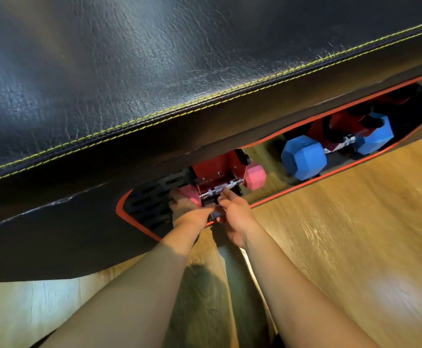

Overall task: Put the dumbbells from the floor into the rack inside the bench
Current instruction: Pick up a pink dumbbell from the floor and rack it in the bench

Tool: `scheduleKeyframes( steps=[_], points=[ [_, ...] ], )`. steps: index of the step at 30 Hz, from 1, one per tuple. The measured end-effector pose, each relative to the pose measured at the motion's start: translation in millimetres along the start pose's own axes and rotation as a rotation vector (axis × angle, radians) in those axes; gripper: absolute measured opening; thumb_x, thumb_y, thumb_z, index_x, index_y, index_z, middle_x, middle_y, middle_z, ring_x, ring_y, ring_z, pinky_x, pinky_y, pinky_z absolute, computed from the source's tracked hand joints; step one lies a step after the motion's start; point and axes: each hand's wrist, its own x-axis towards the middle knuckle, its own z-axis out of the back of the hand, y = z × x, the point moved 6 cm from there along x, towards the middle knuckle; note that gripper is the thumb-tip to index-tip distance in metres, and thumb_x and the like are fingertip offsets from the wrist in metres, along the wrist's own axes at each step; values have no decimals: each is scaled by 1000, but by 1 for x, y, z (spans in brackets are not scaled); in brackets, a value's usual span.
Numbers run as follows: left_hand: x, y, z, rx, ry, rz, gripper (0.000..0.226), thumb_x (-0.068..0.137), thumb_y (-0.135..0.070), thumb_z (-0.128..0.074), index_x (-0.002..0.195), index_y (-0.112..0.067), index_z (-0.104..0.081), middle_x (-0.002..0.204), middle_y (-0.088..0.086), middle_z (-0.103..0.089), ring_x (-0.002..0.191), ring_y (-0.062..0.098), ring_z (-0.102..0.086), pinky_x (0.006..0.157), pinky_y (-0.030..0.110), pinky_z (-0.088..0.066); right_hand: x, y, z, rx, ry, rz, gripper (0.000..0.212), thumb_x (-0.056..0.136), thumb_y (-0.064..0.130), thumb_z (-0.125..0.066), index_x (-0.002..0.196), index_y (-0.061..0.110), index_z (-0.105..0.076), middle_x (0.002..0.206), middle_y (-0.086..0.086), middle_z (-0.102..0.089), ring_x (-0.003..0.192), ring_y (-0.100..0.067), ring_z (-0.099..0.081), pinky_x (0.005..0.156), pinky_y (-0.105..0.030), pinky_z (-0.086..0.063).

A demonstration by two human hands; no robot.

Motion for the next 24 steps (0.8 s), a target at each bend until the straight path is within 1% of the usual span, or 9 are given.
scheduleKeyframes(
  steps=[1, 3, 5, 7, 11, 17, 20, 22, 24],
  points=[
    [4, 0, -3, 11, 0, -7, 107, 65, -38, -88, 145, -12, -22, 142, 20, -40, 127, 39, -50, 100, 40, -45, -1, 0, 2, -24, 6, 4, 52, 101, 2, -39, 151, 11, -31, 144, -5, -47, 94, -7, -55, 51, -10, -46],
    [8, -1, -5, 71, -3, -4, 103, 69, -40, -85, 146, -12, -22, 141, 20, -42, 124, 38, -53, 96, 40, -46, -1, 0, 8, -65, 21, 31, 52, 101, 4, -41, 151, 14, -31, 145, -1, -46, 107, -9, -58, 78, -20, -55],
    [11, 0, -7, 155, -14, -17, 96, 72, -44, -81, 146, -14, -28, 139, 18, -44, 121, 35, -55, 94, 39, -48, 0, -1, 14, -116, 20, 61, 53, 101, 8, -43, 151, 16, -31, 146, 1, -46, 126, -16, -52, 107, -37, -44],
    [12, 1, -8, 175, -35, -22, 89, 75, -44, -79, 145, -16, -31, 138, 16, -44, 119, 35, -55, 93, 39, -48, 1, 1, 19, -158, 9, 86, 54, 100, 10, -45, 152, 16, -29, 153, 0, -40, 136, -17, -43, 115, -41, -35],
    [14, 4, -10, 140, -67, 33, 84, 71, -44, -81, 140, -17, -39, 134, 15, -48, 119, 35, -55, 95, 42, -51, -3, 5, 25, -145, -4, 105, 54, 100, 13, -47, 151, 17, -31, 152, 1, -41, 133, -15, -46, 114, -39, -36],
    [0, -5, -12, 141, -218, -54, 100, 67, -45, -81, 144, -10, -27, 145, 17, -39, 134, 34, -38, 104, 48, -41, -7, 16, 36, -116, -73, 168, 51, 97, 10, -54, 146, 8, -40, 143, -1, -50, 128, -13, -50, 103, -26, -41],
    [-3, -11, -14, 186, -213, -74, 104, 69, -44, -80, 148, -12, -21, 152, 15, -31, 138, 34, -31, 107, 49, -36, -8, 20, 48, -109, -154, 208, 25, 93, 8, -60, 117, 14, -59, 108, 1, -62, 101, -14, -60, 88, -27, -47],
    [-1, -12, -12, 233, -175, -83, 104, 70, -43, -81, 149, -13, -21, 153, 14, -27, 138, 35, -30, 105, 48, -38, -8, 28, 63, -173, -291, 265, 16, 89, 11, -65, 97, 21, -54, 86, 5, -53, 80, -15, -54, 74, -27, -43],
    [2, -12, -12, 345, -138, -124, 102, 72, -43, -81, 148, -9, -22, 151, 16, -27, 137, 36, -32, 106, 46, -40, -8, 40, 77, -346, -405, 320, 34, 85, 19, -70, 114, 18, -51, 102, 2, -55, 94, -17, -55, 83, -33, -45]
  ],
)
